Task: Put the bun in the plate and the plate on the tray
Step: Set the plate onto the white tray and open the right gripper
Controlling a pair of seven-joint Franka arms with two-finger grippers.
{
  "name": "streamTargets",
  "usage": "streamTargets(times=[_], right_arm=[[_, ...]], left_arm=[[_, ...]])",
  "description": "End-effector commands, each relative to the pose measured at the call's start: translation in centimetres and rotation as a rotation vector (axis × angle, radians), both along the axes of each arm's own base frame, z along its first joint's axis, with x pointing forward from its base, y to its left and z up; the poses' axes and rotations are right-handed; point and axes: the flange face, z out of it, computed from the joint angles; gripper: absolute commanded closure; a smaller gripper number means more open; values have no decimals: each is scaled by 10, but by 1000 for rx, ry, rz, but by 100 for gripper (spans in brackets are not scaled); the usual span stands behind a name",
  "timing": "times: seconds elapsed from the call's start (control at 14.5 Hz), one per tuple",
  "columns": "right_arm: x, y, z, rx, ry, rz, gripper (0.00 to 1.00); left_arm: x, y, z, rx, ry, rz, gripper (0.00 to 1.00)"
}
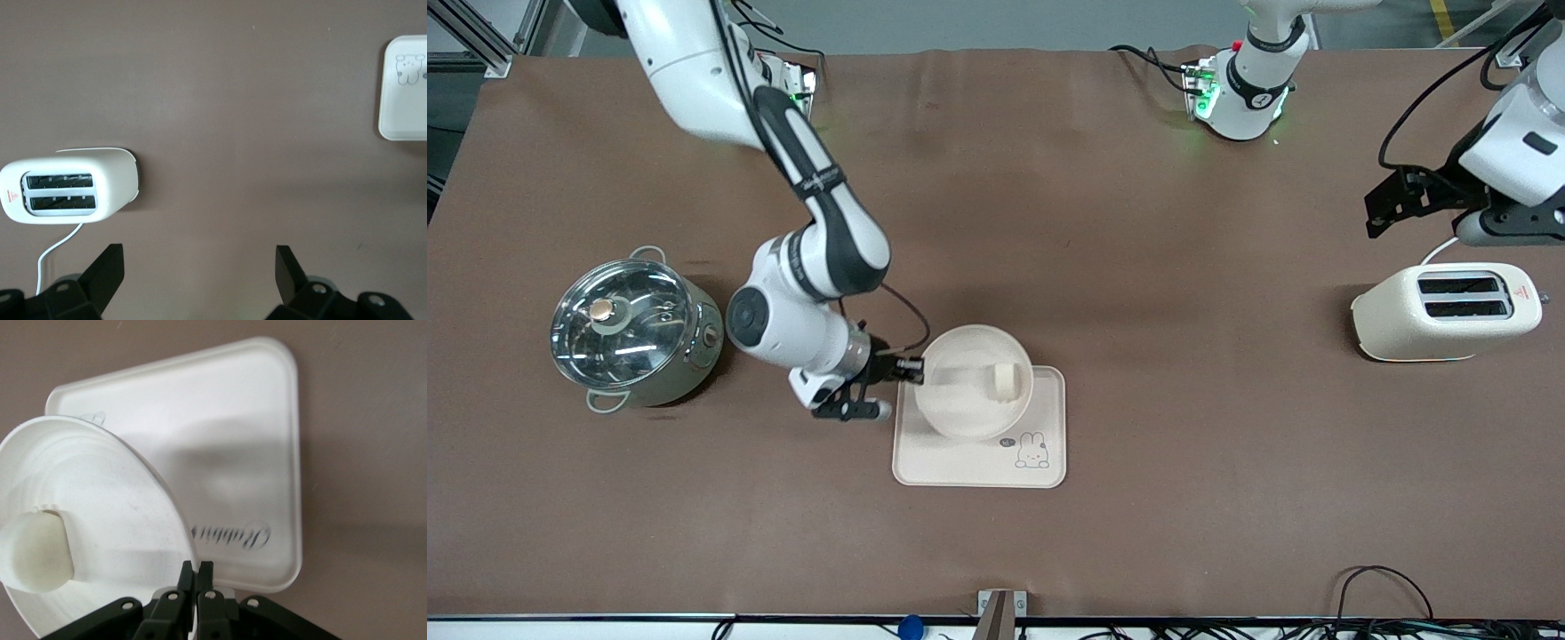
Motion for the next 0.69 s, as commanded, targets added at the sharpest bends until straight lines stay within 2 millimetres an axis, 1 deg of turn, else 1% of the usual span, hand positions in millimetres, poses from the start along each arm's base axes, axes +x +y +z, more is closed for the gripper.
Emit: streamTargets(times=[0.0,0.14,0.21,0.48,0.62], right_arm=[[30,17,-28,-5,-1,-25,100],[40,21,-45,-9,-7,-31,100],[45,18,-54,-23,-9,-37,100],[43,21,-55,-35,-12,-25,100],[44,16,-56,-48,-15,-22,99]], left_arm=[[-17,-3,2,-47,23,-17,0],[-18,-9,1,-54,26,-25,0],[-18,-9,0,-54,27,-25,0],[-16,-3,0,-42,27,-42,0],[-15,-3,0,-39,26,-44,0]])
